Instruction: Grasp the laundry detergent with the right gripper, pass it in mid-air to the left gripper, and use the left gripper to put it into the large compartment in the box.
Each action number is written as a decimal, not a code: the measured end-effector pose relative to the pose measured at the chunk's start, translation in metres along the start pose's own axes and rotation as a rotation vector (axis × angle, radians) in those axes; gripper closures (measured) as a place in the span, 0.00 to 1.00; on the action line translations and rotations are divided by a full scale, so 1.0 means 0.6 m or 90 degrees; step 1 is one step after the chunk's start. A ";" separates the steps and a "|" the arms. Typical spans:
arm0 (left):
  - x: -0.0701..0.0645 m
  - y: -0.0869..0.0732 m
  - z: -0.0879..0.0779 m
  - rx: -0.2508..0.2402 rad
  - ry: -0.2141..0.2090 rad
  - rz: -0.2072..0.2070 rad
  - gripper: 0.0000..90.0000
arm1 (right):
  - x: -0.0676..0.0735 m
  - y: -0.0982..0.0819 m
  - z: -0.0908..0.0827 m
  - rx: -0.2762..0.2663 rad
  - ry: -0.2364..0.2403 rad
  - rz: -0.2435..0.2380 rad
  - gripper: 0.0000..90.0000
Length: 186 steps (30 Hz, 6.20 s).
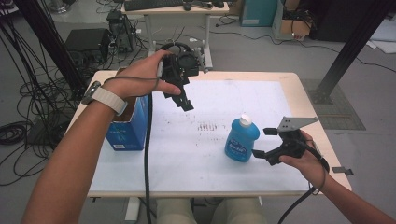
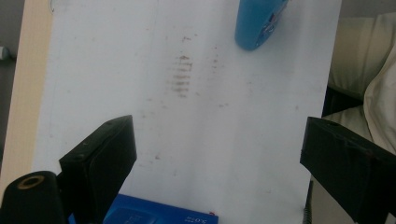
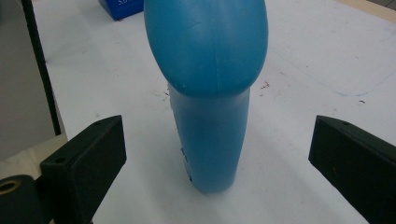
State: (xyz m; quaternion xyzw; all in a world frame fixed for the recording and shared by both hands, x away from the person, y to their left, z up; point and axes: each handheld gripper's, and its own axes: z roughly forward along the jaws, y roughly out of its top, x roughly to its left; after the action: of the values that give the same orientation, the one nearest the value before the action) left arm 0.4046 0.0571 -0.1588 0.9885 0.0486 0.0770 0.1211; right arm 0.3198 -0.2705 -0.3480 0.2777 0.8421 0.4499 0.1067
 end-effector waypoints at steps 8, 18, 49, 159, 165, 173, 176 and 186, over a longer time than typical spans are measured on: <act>0.000 -0.001 0.000 0.000 0.000 0.000 0.12 | 0.000 0.001 0.001 0.000 0.000 -0.003 0.04; 0.000 0.000 0.000 0.002 0.000 0.000 0.12 | 0.001 0.000 0.001 0.002 0.003 -0.005 0.04; 0.001 -0.002 0.000 -0.001 0.000 -0.001 0.12 | 0.001 -0.001 0.003 -0.001 0.001 -0.005 0.05; 0.004 -0.010 0.013 -0.003 -0.007 -0.014 0.12 | -0.006 -0.030 0.096 -0.080 0.006 -0.012 0.14; 0.004 -0.011 0.012 -0.003 -0.005 -0.014 0.12 | -0.006 -0.033 0.099 -0.078 0.008 -0.006 0.15; 0.004 -0.012 0.013 -0.002 -0.006 -0.013 0.12 | -0.005 -0.031 0.105 -0.088 0.008 -0.010 0.17; 0.004 -0.012 0.012 -0.001 -0.006 -0.014 0.12 | -0.003 -0.033 0.105 -0.083 0.007 -0.001 0.19; 0.005 -0.012 0.013 -0.002 -0.006 -0.013 0.12 | -0.003 -0.034 0.108 -0.093 0.003 -0.004 0.25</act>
State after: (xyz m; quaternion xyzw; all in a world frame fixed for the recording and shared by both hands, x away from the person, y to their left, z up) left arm 0.4082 0.0625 -0.1678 0.9880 0.0579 0.0713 0.1238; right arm 0.3417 -0.2352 -0.4020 0.2654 0.8080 0.5106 0.1262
